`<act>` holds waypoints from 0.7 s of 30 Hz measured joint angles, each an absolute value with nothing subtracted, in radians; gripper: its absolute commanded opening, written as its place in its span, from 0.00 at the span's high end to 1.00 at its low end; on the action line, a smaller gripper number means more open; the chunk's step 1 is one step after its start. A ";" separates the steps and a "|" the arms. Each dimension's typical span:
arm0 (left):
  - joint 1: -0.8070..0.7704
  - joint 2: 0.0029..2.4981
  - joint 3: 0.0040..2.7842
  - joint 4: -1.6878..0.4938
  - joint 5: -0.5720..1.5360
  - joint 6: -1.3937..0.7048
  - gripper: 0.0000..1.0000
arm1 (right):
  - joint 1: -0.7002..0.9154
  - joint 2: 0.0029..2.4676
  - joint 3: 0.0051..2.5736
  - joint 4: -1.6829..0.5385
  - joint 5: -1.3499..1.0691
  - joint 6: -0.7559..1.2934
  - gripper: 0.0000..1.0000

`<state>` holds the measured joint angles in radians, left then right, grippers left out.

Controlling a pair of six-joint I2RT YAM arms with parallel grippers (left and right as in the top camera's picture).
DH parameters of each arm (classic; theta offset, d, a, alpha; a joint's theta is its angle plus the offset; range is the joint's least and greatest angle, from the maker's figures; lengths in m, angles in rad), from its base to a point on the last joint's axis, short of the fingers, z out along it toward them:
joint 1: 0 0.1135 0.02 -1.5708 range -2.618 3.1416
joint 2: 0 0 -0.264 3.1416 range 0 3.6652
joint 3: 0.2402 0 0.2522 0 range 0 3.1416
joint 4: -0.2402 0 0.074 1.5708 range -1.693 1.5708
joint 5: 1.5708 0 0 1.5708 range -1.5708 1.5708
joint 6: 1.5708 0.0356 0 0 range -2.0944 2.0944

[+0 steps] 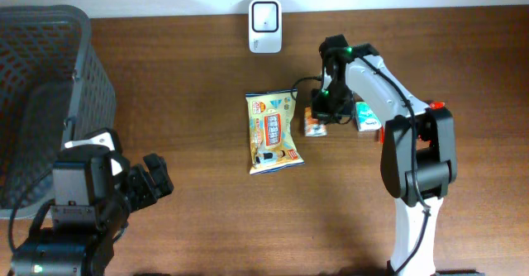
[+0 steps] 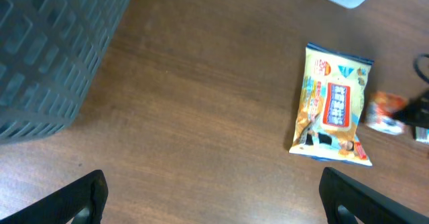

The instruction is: Scan the item barcode

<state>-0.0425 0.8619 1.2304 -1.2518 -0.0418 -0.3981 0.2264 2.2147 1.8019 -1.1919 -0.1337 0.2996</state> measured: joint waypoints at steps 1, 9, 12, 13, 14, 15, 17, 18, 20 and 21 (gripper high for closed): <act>-0.043 0.862 1.230 -1.254 -0.042 -0.398 0.01 | 0.226 2.213 1.863 -1.246 -0.043 0.315 0.96; -0.043 0.862 1.230 -1.253 -0.042 -0.398 0.01 | 0.287 2.206 1.861 -1.243 0.509 0.524 0.96; -0.043 0.862 1.230 -1.253 -0.042 -0.398 0.01 | 0.344 2.214 1.815 -1.213 0.595 0.543 0.96; -0.043 0.862 1.230 -1.253 -0.042 -0.398 0.01 | 0.369 2.220 1.810 -1.213 0.621 0.546 0.96; -0.043 0.862 1.230 -1.253 -0.042 -0.398 0.01 | 0.401 2.226 1.809 -1.213 0.652 0.548 0.96; -0.043 0.862 1.230 -1.253 -0.042 -0.398 0.01 | 0.416 2.227 1.809 -1.212 0.663 0.549 0.96; -0.043 0.862 1.230 -1.253 -0.042 -0.398 0.01 | 0.445 2.228 1.809 -1.211 0.672 0.550 0.96; -0.043 0.862 1.230 -1.253 -0.042 -0.398 0.01 | 0.456 2.228 1.809 -1.219 0.659 0.550 0.96; -0.043 0.862 1.230 -1.253 -0.042 -0.398 0.01 | 0.445 2.229 1.822 -1.244 0.564 0.532 0.96; -0.043 0.862 1.230 -1.253 -0.042 -0.398 0.01 | 0.422 2.229 1.846 -1.246 0.473 0.492 0.96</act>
